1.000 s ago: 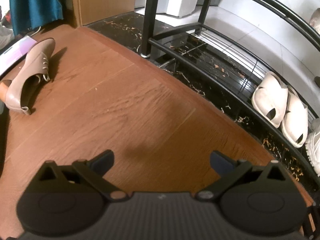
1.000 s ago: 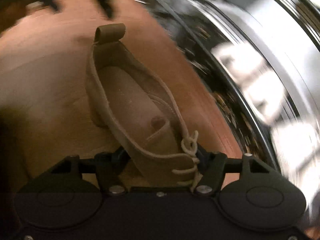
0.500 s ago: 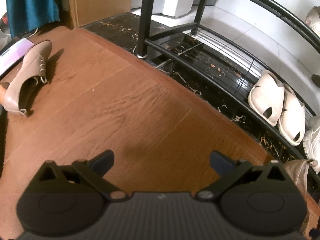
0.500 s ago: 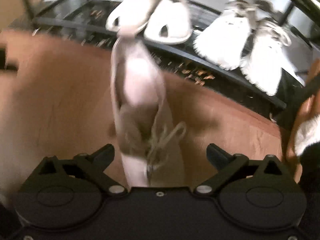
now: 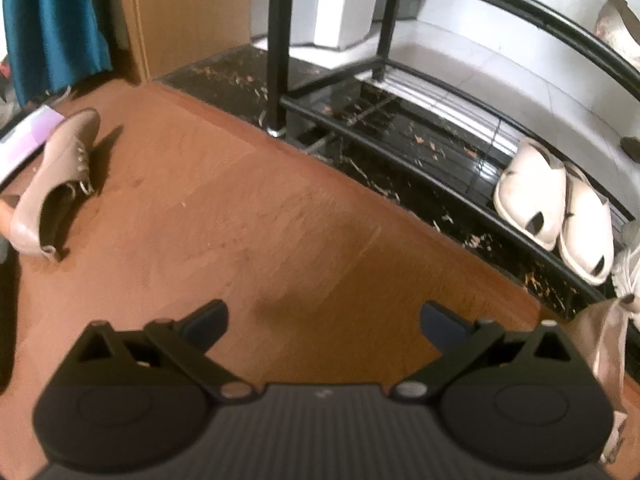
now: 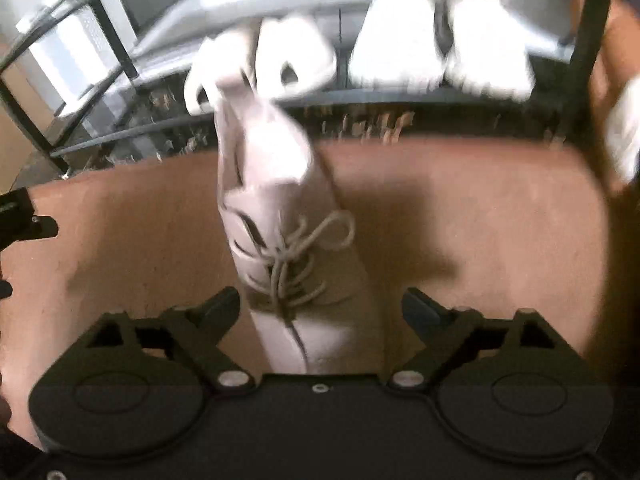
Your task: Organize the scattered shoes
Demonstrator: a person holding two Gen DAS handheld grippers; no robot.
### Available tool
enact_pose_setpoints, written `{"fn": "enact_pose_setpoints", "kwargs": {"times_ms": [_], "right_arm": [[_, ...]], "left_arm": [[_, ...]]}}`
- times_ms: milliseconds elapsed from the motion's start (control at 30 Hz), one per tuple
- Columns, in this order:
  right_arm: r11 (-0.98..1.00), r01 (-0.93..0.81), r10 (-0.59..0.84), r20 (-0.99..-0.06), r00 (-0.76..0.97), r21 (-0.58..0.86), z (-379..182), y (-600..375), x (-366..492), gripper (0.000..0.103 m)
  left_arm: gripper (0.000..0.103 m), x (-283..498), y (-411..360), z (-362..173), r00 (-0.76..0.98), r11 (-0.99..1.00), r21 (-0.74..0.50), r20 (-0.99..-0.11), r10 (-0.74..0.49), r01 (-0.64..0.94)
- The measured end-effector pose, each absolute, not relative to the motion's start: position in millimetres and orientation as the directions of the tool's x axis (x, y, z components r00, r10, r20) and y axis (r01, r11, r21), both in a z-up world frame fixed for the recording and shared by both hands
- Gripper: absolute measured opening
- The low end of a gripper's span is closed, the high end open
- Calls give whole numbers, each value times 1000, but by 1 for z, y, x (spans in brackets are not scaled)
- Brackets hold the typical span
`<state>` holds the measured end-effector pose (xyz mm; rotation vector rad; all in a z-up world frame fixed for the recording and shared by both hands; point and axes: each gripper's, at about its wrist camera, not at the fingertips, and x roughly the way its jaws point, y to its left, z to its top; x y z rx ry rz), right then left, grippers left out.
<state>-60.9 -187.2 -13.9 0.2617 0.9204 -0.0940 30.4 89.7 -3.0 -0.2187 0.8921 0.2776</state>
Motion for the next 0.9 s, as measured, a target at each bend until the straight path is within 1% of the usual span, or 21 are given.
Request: {"fn": "enact_pose_setpoints", "kwargs": {"times_ms": [33,67,100,133,200,267,333,400,500,567,633,700,767,800,833,900], "right_arm": [[961,155,73,-752,655,229,-4,-193,-73,94],[949,110,132,-688,714,297,8,-202,-89,99],[923,60,196,-600,775,379,18,-212,-109,103],[897,26,238,-529,815,442,22,-222,-125,103],[858,-9,278,-449,849,514,24,-234,-146,103],[814,-18,310,-407,859,581,17,-244,-166,103],[758,20,323,-401,857,652,10,-252,-176,103],[682,15,365,-358,860,731,5,-253,-167,103],[675,-15,394,-344,852,737,3,-249,-162,103],[674,-21,426,-366,828,739,1,-241,-159,103],[670,-43,480,-388,787,741,-2,-230,-152,103],[670,-75,509,-384,770,739,-4,-222,-151,103],[672,-112,554,-396,732,732,-7,-209,-148,103],[672,-133,578,-404,709,729,-9,-203,-145,103],[670,-139,593,-413,691,729,-12,-198,-143,103],[666,-129,605,-431,669,734,-17,-191,-138,103]], "left_arm": [[102,31,91,-3,595,940,-68,-789,155,-334],[102,32,94,-5,576,935,-73,-804,151,-347],[102,33,97,-7,556,929,-77,-817,148,-361],[102,34,100,-8,541,921,-76,-827,155,-381],[102,34,106,-9,523,907,-69,-834,176,-415],[102,33,110,-5,531,898,-64,-824,199,-436],[102,31,116,0,544,886,-58,-807,230,-460],[102,32,126,7,544,873,-28,-792,278,-486],[102,43,149,13,533,863,67,-761,369,-501],[102,57,172,9,496,839,189,-733,467,-511],[102,57,207,3,479,797,254,-686,548,-548],[102,56,243,-2,463,754,306,-638,615,-581],[102,50,279,-7,512,806,218,-675,532,-550],[101,49,283,-7,520,814,203,-679,518,-545],[101,44,311,-10,564,845,128,-692,451,-518],[101,41,333,-12,583,848,115,-677,448,-518]]}}
